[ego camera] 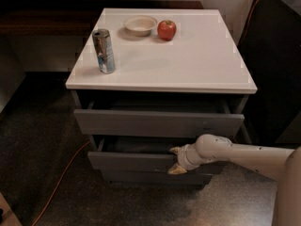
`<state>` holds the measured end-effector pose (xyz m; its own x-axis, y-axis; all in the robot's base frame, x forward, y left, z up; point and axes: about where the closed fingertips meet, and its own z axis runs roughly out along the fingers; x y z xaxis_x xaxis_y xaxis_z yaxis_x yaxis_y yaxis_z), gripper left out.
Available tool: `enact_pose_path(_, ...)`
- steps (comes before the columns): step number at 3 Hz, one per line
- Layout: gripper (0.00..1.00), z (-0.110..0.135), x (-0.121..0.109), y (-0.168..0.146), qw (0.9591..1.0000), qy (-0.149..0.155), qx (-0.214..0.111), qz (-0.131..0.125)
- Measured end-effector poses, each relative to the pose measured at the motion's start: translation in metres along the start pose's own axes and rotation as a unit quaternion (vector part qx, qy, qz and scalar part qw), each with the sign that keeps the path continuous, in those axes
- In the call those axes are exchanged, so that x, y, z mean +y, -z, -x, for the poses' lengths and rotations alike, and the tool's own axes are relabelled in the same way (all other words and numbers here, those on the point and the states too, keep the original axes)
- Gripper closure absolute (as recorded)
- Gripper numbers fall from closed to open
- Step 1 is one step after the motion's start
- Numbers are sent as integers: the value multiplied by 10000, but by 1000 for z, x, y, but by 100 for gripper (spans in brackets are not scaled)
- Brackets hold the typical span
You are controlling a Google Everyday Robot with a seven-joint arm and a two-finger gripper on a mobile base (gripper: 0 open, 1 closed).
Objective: Place redbull can into middle drawer
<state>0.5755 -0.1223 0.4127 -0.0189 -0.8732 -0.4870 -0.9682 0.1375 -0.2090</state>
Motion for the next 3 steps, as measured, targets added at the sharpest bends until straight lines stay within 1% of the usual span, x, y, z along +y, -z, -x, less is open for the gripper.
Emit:
enact_pose_path(1,65,0,12,1,9998,-142,49,119)
enact_pose_path(2,95,0,16,3,9997,-179,57,146)
enact_pose_path(3,100,-3,40,10,9990,-361,82,258)
